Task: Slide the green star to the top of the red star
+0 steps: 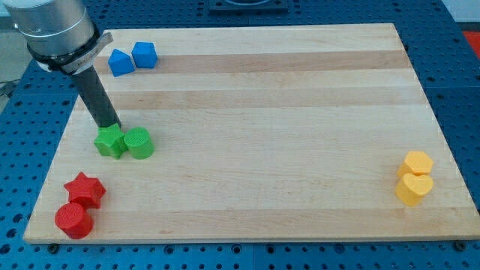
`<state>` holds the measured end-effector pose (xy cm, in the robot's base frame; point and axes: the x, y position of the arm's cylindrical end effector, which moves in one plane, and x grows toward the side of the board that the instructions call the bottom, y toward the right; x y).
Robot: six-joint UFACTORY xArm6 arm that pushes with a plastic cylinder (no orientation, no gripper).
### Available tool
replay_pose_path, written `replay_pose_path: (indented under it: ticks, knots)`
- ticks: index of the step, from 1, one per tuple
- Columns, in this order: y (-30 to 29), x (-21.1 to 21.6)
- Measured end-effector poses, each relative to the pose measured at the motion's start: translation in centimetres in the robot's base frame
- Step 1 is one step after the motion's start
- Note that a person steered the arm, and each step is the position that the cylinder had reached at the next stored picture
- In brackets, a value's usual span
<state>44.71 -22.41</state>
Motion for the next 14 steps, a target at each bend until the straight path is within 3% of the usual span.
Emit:
replay_pose_path:
  ticks: [2,5,8,13,14]
  knots:
    - [0.4,1.8]
    - [4.1,0.3]
    - [5.0,4.4]
    - [6.7,3.6]
    - [6.3,1.3]
